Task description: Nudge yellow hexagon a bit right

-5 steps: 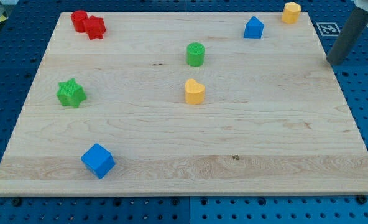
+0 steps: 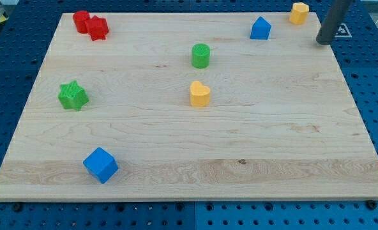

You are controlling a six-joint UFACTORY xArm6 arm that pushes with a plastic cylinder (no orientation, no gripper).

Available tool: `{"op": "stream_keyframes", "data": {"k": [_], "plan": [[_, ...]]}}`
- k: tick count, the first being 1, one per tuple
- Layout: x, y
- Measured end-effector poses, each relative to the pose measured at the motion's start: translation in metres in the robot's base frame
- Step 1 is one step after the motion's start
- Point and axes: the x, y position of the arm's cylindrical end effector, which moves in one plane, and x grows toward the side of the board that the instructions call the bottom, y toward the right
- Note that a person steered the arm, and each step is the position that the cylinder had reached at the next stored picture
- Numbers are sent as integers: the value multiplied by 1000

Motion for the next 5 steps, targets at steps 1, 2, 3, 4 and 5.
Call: {"op": "stream_keyframes", "data": {"k": [1, 2, 3, 4, 5], "plan": [[-8, -5], [-22, -10], [-33, -21], [-37, -37], [-41, -47]]}}
